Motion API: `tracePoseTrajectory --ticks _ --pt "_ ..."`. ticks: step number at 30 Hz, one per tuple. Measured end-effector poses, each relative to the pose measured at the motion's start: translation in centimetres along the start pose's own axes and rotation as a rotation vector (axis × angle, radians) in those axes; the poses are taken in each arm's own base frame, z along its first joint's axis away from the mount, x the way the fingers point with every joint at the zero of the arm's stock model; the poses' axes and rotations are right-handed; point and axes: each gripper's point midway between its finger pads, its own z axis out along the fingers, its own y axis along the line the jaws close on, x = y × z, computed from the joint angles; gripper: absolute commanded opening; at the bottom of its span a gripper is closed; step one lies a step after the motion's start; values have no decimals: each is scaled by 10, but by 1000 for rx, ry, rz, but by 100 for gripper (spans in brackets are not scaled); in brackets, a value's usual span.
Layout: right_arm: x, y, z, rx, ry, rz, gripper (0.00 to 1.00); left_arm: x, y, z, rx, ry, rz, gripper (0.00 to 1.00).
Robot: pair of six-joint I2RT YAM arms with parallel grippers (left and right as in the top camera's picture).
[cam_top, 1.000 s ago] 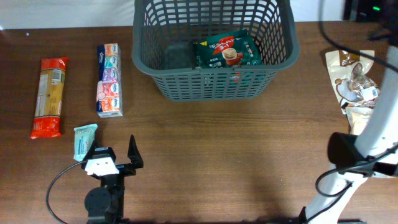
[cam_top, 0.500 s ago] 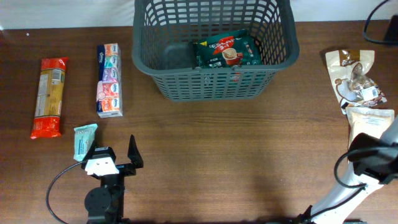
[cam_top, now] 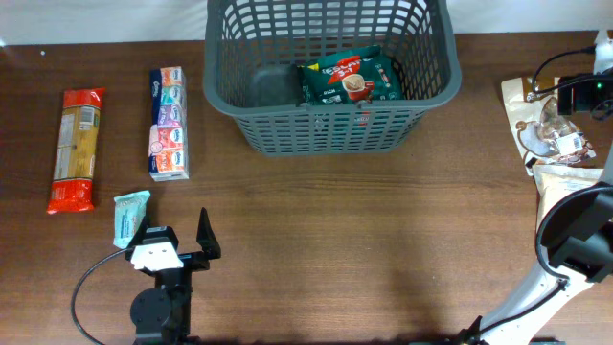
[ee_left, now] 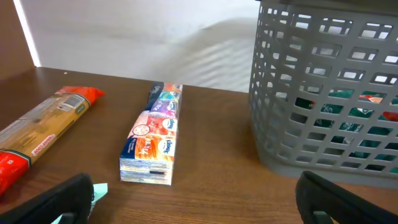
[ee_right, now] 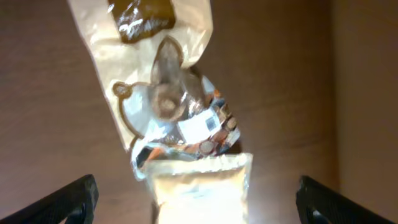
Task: Pack container
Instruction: 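Move the right gripper back to the brown-and-white pouch, then lower the right gripper and grasp the brown-and-white pouch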
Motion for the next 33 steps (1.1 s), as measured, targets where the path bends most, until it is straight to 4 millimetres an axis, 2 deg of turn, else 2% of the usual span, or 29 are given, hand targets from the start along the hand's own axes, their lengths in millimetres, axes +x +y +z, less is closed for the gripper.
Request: tracePoseTrajectory --ticks 5,9,12,15,23,33 --pt "-16 -10 0 45 -63 -24 99 0 0 0 0 0 0 99" --pt "-15 -12 2 46 -60 -35 99 0 0 0 0 0 0 99" --pt "-6 -13 8 21 -34 -31 99 0 0 0 0 0 0 99" --pt "4 -12 23 -16 6 -23 99 0 0 0 0 0 0 99" --pt "27 8 81 -104 117 -46 99 0 0 0 0 0 0 99" --pt "49 26 126 -161 209 -67 99 0 0 0 0 0 0 99"
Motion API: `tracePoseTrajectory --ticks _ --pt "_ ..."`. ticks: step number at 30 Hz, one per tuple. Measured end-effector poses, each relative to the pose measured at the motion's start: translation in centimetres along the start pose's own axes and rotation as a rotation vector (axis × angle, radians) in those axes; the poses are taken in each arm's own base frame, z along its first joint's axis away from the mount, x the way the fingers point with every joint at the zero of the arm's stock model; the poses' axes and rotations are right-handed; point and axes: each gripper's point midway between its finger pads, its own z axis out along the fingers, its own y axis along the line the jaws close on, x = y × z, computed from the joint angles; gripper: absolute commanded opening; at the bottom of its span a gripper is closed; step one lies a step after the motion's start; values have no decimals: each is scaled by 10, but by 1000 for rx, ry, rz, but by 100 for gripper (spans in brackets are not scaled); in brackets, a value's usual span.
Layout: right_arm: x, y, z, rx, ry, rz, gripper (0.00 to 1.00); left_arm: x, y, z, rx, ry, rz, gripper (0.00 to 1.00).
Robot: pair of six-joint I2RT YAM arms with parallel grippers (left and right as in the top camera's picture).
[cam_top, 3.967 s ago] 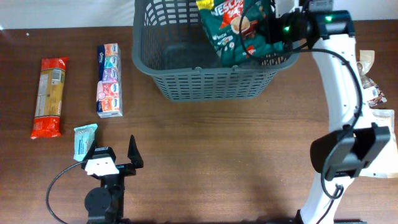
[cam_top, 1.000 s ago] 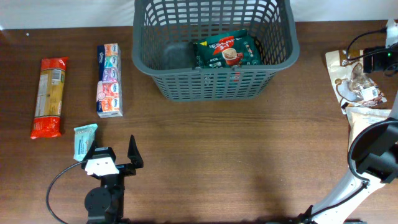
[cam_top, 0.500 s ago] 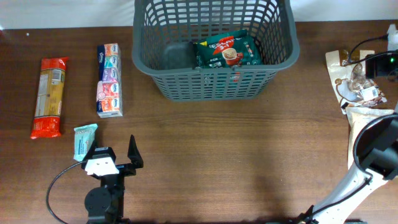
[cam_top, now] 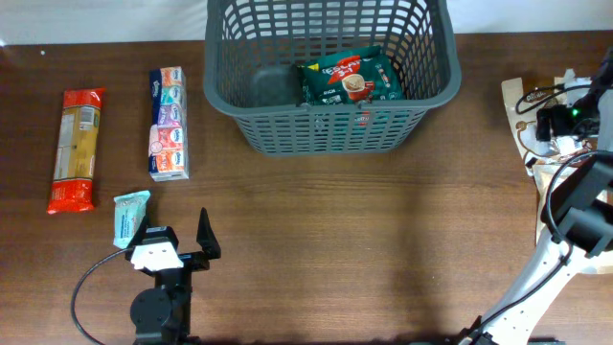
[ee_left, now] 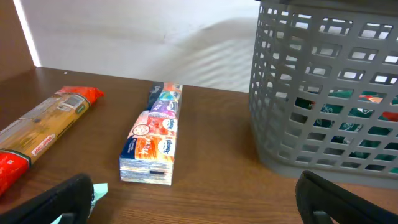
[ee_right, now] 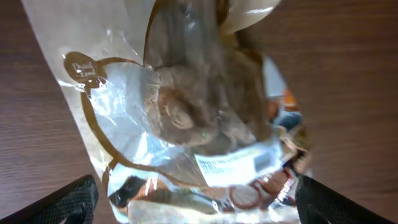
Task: Pack container
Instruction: 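Lower the right gripper and grasp the brown-and-white pouch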
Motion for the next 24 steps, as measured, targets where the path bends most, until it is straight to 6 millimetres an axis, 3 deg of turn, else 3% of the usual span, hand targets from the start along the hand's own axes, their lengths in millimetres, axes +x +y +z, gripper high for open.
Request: tracePoseTrajectory --ticks 12,24 --pt "-2 0 10 -2 0 -42 99 0 0 0 0 0 0 99" --pt "-30 -8 8 26 -122 -42 99 0 0 0 0 0 0 99"
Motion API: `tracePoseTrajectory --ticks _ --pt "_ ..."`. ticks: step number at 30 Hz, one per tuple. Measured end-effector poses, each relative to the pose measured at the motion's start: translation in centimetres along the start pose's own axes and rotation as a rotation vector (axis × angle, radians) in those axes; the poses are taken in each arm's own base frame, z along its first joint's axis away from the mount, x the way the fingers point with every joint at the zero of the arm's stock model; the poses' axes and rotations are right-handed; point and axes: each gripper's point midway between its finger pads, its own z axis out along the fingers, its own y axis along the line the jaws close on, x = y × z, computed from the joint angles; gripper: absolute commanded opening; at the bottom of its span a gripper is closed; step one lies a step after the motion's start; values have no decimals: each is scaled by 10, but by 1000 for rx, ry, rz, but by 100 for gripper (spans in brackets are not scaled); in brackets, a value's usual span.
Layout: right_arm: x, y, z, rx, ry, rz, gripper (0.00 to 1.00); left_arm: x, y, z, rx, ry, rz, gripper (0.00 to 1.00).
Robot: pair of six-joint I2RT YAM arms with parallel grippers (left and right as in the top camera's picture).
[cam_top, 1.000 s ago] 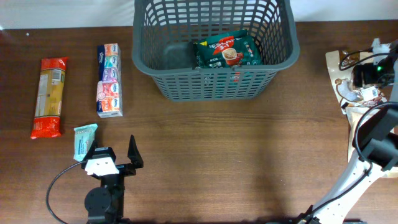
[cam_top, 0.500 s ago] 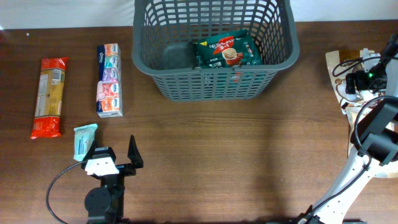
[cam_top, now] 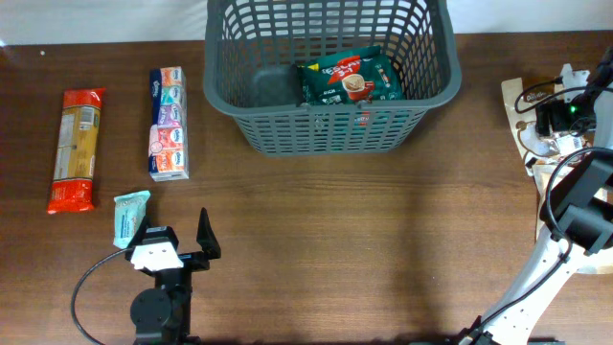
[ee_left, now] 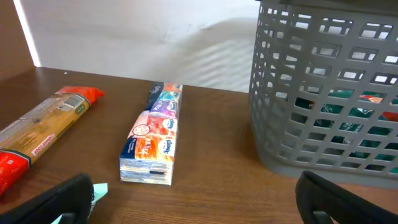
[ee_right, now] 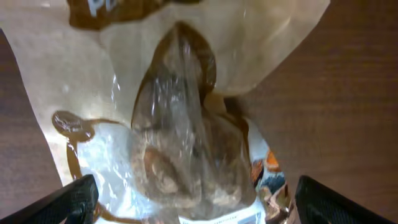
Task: Pack container
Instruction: 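Lower the right gripper and grasp the brown-and-white pouch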
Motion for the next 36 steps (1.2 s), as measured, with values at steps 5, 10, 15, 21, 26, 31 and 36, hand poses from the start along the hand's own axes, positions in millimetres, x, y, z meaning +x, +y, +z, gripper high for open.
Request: tracePoseTrajectory --ticks 5,10,15,21,26,31,36 --pt "-9 4 0 -26 -41 1 99 0 0 0 0 0 0 99" --pt "-16 3 -1 -27 -77 1 99 0 0 0 0 0 0 99" --pt "-17 4 0 -33 -79 2 99 0 0 0 0 0 0 99" --pt "-9 11 17 -62 -48 11 99 0 0 0 0 0 0 99" --pt "0 17 32 -82 -14 13 99 0 0 0 0 0 0 99" --pt "0 17 33 -83 -12 10 81 0 0 0 0 0 0 99" --pt "-1 17 32 -85 -16 23 13 0 0 0 0 0 0 99"
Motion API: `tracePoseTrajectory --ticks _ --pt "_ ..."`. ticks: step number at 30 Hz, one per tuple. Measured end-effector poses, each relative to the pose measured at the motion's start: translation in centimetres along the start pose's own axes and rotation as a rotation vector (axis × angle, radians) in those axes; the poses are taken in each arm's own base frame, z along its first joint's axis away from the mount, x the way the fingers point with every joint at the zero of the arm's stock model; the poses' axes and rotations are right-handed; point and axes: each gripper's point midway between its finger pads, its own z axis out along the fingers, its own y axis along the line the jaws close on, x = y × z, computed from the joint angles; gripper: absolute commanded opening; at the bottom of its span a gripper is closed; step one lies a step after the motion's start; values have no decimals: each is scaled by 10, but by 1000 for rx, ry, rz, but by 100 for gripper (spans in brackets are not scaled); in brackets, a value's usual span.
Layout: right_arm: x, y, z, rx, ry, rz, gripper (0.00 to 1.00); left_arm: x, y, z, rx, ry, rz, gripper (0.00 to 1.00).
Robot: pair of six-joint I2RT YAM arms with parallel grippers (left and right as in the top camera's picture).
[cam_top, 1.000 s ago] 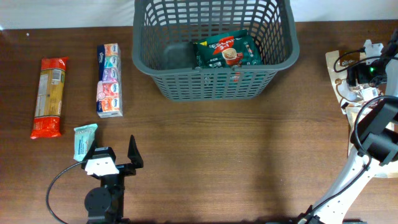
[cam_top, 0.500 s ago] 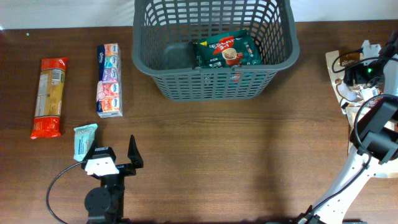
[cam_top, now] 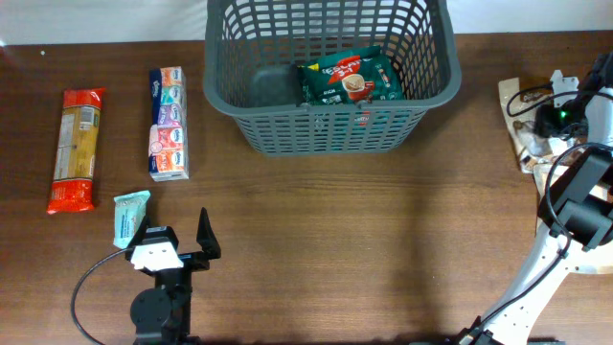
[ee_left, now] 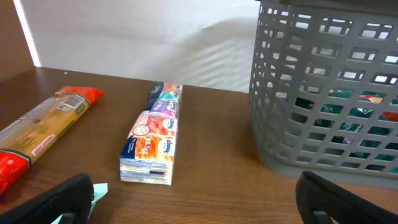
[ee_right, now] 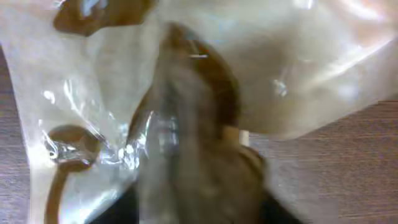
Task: Pack container
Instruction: 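Lower the right gripper and grasp the brown-and-white pouch, then lift the pouch and carry it left over the basket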
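Note:
A grey mesh basket (cam_top: 326,125) stands at the back of the table with a green packet (cam_top: 350,79) inside it. At the right edge lies a clear and cream snack bag (cam_top: 515,107) with brown pieces inside. My right gripper (cam_top: 554,113) is down on it; in the right wrist view the bag (ee_right: 186,93) fills the frame and the gripper (ee_right: 199,210) is shut on its bunched middle. My left gripper (cam_top: 174,240) rests open near the front left, nothing between its fingers (ee_left: 62,199).
On the left lie a red and yellow pasta packet (cam_top: 76,149), a colourful tissue pack (cam_top: 169,123) and a small teal packet (cam_top: 129,217) beside the left gripper. More cream packaging (cam_top: 551,177) lies under the right arm. The basket wall (ee_left: 323,93) rises at the right of the left wrist view.
My right gripper's fingers, wide apart over the snack bag before, have come in and shut on the bag's middle. The bag has shifted slightly left. The left arm has not moved.
My right gripper was open high above the snack bag at the table's right edge. It then stood lower and closer over the bag at each moment, still open. Now it is shut on the bag. The left arm and the other packets stayed put.

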Motion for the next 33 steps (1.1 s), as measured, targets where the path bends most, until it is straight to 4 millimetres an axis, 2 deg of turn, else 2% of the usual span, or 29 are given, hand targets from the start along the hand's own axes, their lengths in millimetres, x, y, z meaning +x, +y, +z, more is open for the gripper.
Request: tracePoseTrajectory --ticks 1,2,14,19,23,28,33 --pt "-1 0 -1 0 -5 4 11 0 0 0 0 0 0 99" --pt "-1 0 -1 -1 -6 9 4 0 0 0 0 0 0 99" --pt "-2 1 -3 -8 -7 88 4 0 0 0 0 0 0 99" --pt "-8 10 -14 -69 -19 120 4 0 0 0 0 0 0 99" --pt "-35 8 -45 -95 -105 139 4 0 0 0 0 0 0 99" --pt "-70 0 -105 -80 -236 153 4 0 0 0 0 0 0 99" --pt "-88 -1 -168 -72 -345 172 4 0 0 0 0 0 0 99"
